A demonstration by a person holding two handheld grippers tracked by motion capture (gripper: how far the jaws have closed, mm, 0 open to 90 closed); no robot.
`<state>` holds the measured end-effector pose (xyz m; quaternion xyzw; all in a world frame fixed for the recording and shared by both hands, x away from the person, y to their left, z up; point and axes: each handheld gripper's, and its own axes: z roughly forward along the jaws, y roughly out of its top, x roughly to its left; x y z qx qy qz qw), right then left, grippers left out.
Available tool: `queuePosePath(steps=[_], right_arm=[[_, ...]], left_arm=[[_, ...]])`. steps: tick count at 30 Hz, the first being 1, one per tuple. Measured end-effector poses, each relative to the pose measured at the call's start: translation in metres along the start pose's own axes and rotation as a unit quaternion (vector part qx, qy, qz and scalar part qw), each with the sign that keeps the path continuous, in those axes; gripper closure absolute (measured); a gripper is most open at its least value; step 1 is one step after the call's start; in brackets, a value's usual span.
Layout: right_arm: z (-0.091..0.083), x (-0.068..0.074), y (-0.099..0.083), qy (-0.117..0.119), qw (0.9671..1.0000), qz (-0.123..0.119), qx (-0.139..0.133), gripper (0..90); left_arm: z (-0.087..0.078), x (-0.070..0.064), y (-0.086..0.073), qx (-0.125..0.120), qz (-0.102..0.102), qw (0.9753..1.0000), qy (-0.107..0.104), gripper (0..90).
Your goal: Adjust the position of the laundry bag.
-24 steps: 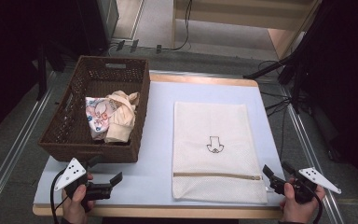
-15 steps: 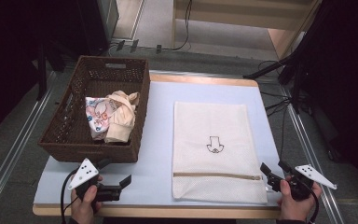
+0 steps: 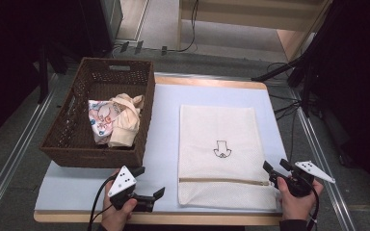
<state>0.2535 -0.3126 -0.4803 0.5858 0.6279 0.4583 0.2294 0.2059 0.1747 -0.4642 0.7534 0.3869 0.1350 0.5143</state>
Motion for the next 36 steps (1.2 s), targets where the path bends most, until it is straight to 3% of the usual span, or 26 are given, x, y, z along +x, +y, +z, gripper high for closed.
queuePosePath(steps=[7,11,17,20,24,27,29,32,33,34,36], right_arm=[[0.007,-0.001,0.002,-0.007,0.9998,-0.002,0.017,30.5],[0.012,-0.001,0.003,-0.014,0.9993,0.005,0.034,33.1],[0.018,-0.002,0.005,-0.015,0.9984,0.012,0.052,38.5],[0.021,0.001,0.007,-0.013,0.9975,0.009,0.069,44.4],[0.025,0.003,0.006,-0.014,0.9962,0.007,0.086,44.7],[0.026,0.003,0.007,-0.016,0.9955,0.011,0.092,44.7],[0.027,0.003,0.007,-0.016,0.9954,0.011,0.094,44.8],[0.030,0.006,0.007,-0.018,0.9947,0.003,0.101,45.6],[0.030,0.007,0.007,-0.020,0.9946,-0.001,0.102,48.3],[0.030,0.007,0.006,-0.016,0.9946,-0.006,0.102,56.7],[0.030,0.009,0.005,0.001,0.9941,-0.017,0.107,64.7]], left_arm=[[0.024,-0.013,0.003,0.022,0.005,0.9997,-0.004,7.1],[0.033,-0.022,0.005,0.029,0.006,0.9995,-0.005,13.7],[0.044,-0.035,0.008,0.048,0.010,0.9988,-0.007,13.5],[0.057,-0.047,0.008,0.077,0.011,0.9970,0.002,13.6],[0.063,-0.054,0.004,0.099,0.019,0.9948,0.016,13.9],[0.067,-0.055,0.002,0.119,0.016,0.9927,0.009,14.1],[0.067,-0.056,0.001,0.121,0.016,0.9924,0.014,14.8],[0.070,-0.063,0.000,0.126,0.041,0.9904,0.041,18.9],[0.070,-0.066,0.000,0.127,0.051,0.9890,0.055,23.8],[0.071,-0.068,-0.001,0.128,0.061,0.9876,0.067,28.7],[0.071,-0.070,0.000,0.129,0.068,0.9866,0.075,35.6]])
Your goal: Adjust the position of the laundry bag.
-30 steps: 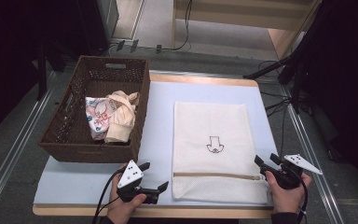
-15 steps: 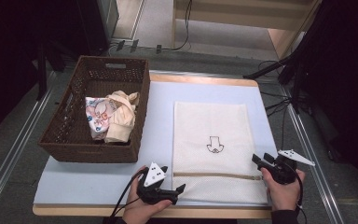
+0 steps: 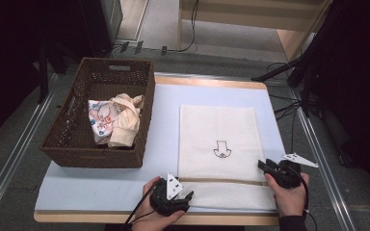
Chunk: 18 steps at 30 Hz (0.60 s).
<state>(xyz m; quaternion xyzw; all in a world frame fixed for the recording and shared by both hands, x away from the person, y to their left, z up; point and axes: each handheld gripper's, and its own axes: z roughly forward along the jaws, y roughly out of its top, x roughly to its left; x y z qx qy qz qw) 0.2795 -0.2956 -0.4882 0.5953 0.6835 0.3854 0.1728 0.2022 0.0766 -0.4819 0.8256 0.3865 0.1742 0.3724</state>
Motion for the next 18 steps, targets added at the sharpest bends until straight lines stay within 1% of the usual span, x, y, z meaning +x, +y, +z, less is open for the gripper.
queuePosePath(steps=[2,4,6,8,9,10,11,12,13,14,16,18], right_arm=[[0.001,0.003,0.000,-0.009,0.9999,-0.009,0.006,71.9],[0.001,0.004,0.002,-0.019,0.9996,-0.014,0.012,76.9],[0.001,0.002,0.002,-0.014,0.9997,-0.011,0.013,82.8],[0.001,0.000,0.002,-0.004,0.9999,-0.004,0.013,85.7],[0.001,0.000,0.002,-0.002,0.9999,-0.001,0.014,87.1],[0.001,0.001,0.002,-0.001,0.9999,-0.001,0.014,87.9],[0.001,0.002,0.002,-0.005,0.9999,0.000,0.013,88.3],[0.001,0.003,0.003,-0.004,0.9999,-0.003,0.010,88.7],[0.001,0.004,0.003,0.000,1.0000,-0.004,0.007,88.8],[0.000,0.006,0.004,0.000,1.0000,-0.004,0.004,88.9],[-0.002,0.007,0.006,0.003,1.0000,-0.002,-0.001,89.1],[-0.002,0.007,0.007,0.006,1.0000,-0.002,-0.005,89.1]], left_arm=[[0.000,0.001,0.002,0.000,-0.005,1.0000,0.003,42.6],[0.000,0.003,0.003,0.002,-0.011,0.9999,0.007,52.9],[0.000,0.005,0.004,0.001,-0.014,0.9999,0.005,60.6],[0.001,0.006,0.005,0.002,-0.015,0.9999,0.003,66.5],[0.001,0.006,0.006,0.002,-0.016,0.9999,0.003,67.9],[0.001,0.006,0.007,0.005,-0.016,0.9999,-0.002,70.4],[0.002,0.007,0.008,0.006,-0.020,0.9997,-0.009,73.8],[0.002,0.007,0.008,0.006,-0.020,0.9997,-0.009,76.9],[0.003,0.011,0.009,0.007,-0.036,0.9989,-0.029,80.3],[0.003,0.011,0.009,0.007,-0.036,0.9989,-0.029,81.8],[0.002,0.015,0.010,0.006,-0.040,0.9983,-0.043,83.3],[0.002,0.016,0.010,0.003,-0.042,0.9982,-0.044,83.5]])
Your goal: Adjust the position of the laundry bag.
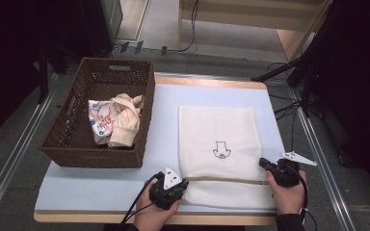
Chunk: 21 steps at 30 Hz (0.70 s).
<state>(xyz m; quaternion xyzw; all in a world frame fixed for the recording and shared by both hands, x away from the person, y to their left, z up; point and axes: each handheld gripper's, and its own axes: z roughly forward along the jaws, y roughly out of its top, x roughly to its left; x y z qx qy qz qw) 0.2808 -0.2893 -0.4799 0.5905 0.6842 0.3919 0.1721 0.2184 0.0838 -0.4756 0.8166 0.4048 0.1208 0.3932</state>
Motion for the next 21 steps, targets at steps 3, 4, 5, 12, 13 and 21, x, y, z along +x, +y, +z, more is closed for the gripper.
queuePosePath(steps=[3,4,5,12,13,21], right_arm=[[-0.001,0.002,0.003,0.006,1.0000,0.003,-0.006,89.1],[0.000,0.003,0.003,0.007,0.9999,0.004,-0.008,89.1],[0.000,0.004,0.004,0.006,0.9999,0.004,-0.010,89.2],[0.004,0.013,0.006,0.022,0.9994,-0.004,-0.025,89.2],[0.005,0.013,0.006,0.025,0.9994,-0.004,-0.024,89.2],[0.010,0.024,0.006,0.033,0.9990,-0.008,-0.030,89.2]], left_arm=[[-0.004,0.003,0.001,-0.010,-0.001,1.0000,0.001,84.1],[-0.005,0.004,0.001,-0.011,-0.002,0.9999,0.003,84.2],[-0.006,0.005,0.001,-0.012,-0.003,0.9999,0.004,84.2],[-0.013,0.017,0.001,-0.022,-0.013,0.9996,0.012,84.3],[-0.013,0.017,0.001,-0.022,-0.013,0.9996,0.012,84.3],[-0.024,0.033,0.000,-0.033,-0.026,0.9989,0.023,84.4]])
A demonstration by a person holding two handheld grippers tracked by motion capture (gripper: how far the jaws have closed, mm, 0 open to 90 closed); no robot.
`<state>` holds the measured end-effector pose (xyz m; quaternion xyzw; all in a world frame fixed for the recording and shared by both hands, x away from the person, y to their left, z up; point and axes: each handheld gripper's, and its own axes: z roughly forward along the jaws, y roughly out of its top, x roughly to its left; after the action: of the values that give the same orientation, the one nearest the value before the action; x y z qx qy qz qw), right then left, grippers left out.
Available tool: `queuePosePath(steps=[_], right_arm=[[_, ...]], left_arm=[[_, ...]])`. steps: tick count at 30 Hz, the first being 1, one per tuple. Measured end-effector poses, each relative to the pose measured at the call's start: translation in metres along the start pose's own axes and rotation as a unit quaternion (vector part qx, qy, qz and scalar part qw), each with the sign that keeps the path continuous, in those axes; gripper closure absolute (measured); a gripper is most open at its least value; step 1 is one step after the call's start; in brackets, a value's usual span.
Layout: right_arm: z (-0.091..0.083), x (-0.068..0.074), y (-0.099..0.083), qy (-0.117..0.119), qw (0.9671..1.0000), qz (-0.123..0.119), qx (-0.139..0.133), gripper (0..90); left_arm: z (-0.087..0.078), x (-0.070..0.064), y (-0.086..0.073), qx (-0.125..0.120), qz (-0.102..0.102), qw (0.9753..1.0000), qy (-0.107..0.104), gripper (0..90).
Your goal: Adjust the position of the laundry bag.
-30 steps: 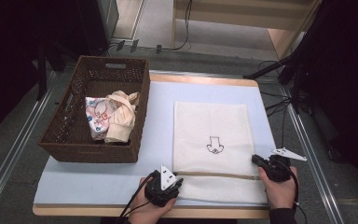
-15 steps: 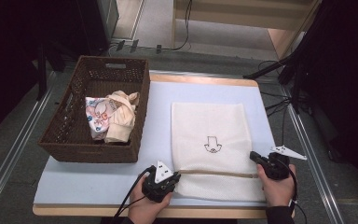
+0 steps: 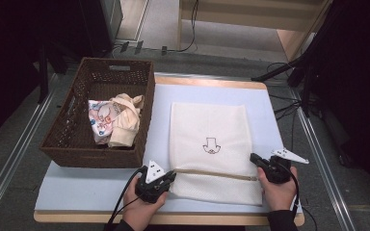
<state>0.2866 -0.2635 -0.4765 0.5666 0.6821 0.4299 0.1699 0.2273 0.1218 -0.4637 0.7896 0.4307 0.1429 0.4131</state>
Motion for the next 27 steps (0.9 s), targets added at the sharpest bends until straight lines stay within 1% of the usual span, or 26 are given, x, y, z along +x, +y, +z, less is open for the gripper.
queuePosePath(steps=[3,4,5,7,14,17,19,24,27], right_arm=[[0.002,0.003,0.000,0.003,1.0000,-0.004,-0.002,89.2],[0.003,0.005,0.000,0.004,1.0000,-0.003,-0.002,89.2],[0.003,0.005,0.000,0.004,1.0000,-0.003,-0.002,89.2],[0.006,0.009,0.002,0.008,1.0000,0.000,-0.004,89.2],[0.015,0.018,0.004,0.017,0.9998,-0.011,-0.006,89.1],[0.018,0.022,0.005,0.019,0.9998,-0.011,-0.005,89.1],[0.019,0.023,0.005,0.020,0.9996,-0.017,-0.005,89.1],[0.022,0.026,0.005,0.022,0.9996,-0.016,-0.001,89.1],[0.025,0.027,0.007,0.027,0.9995,-0.018,-0.005,89.1]], left_arm=[[-0.003,0.003,0.000,-0.002,-0.001,1.0000,0.001,84.4],[-0.005,0.006,-0.001,-0.005,-0.007,1.0000,0.003,84.4],[-0.005,0.006,-0.001,-0.005,-0.007,1.0000,0.003,84.4],[-0.008,0.010,-0.002,-0.006,-0.010,0.9999,0.007,84.3],[-0.014,0.020,-0.005,-0.011,-0.023,0.9995,0.018,84.3],[-0.016,0.024,-0.006,-0.011,-0.025,0.9994,0.023,84.2],[-0.017,0.026,-0.007,-0.013,-0.027,0.9992,0.025,84.1],[-0.017,0.029,-0.009,-0.013,-0.029,0.9991,0.030,84.1],[-0.019,0.032,-0.012,-0.011,-0.032,0.9990,0.031,83.9]])
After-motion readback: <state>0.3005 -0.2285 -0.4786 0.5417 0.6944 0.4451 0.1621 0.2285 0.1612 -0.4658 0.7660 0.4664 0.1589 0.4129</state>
